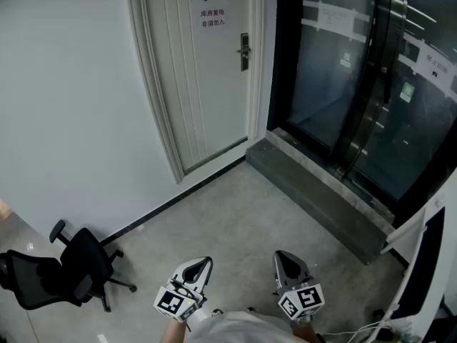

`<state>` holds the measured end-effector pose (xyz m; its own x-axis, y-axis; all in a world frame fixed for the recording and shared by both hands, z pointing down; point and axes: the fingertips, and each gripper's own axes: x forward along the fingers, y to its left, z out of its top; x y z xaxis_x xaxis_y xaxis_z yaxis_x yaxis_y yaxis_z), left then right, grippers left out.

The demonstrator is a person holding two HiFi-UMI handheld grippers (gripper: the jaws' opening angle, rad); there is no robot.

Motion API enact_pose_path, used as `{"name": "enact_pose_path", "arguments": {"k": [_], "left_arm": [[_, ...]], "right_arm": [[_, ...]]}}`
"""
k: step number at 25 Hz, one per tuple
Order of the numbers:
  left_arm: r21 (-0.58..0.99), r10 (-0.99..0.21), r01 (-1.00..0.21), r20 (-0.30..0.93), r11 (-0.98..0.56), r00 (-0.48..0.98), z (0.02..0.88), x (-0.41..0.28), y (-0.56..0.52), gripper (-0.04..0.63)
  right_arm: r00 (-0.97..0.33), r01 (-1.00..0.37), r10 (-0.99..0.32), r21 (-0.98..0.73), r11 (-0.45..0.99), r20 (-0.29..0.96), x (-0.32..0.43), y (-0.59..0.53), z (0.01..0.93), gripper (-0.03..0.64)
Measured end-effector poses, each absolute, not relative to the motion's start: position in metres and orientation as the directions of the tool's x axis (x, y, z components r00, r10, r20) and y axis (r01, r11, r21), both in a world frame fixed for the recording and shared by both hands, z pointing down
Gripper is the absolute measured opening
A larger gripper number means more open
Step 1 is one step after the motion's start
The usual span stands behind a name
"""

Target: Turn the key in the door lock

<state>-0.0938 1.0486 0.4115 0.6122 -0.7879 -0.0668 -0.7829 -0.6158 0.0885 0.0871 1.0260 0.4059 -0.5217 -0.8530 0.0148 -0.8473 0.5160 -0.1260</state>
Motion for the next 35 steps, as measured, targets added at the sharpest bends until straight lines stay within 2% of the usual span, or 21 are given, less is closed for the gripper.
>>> {"name": "enact_pose_path", "arguments": {"k": [11,21,24,28,35], "left_arm": [[0.110,-0.806,-0.799,-0.063,-0.592,0.589,0.416,-0.098,1.053,0.003],[0.106,-0.798,-0.791,-0.074,-0.603,0.598,0.422,-0.057,1.057,0.003],[0.134,-0.809,-0.798,-0.077,-0.587,0.582,0.424,-0.051,1.045,0.004],[0.086,-0.790,-0.785,-0.081,-0.613,0.608,0.423,-0.046,1.020,0.003],[0.076,-0.789,-0.785,-0.056,-0.615,0.612,0.431,-0.067,0.946,0.003]], "right_arm": [[-0.567,-0.819,-0.823,-0.112,0.562,0.020,0.079,1.022,0.404,0.000],[-0.573,-0.812,-0.820,-0.153,0.563,0.024,0.109,1.032,0.423,0.000],[-0.577,-0.808,-0.816,-0.166,0.565,0.029,0.115,1.026,0.429,0.000],[-0.558,-0.820,-0.829,-0.168,0.548,0.020,0.124,1.002,0.434,0.000],[-0.537,-0.836,-0.843,-0.153,0.527,0.030,0.117,0.931,0.436,0.000]]}}
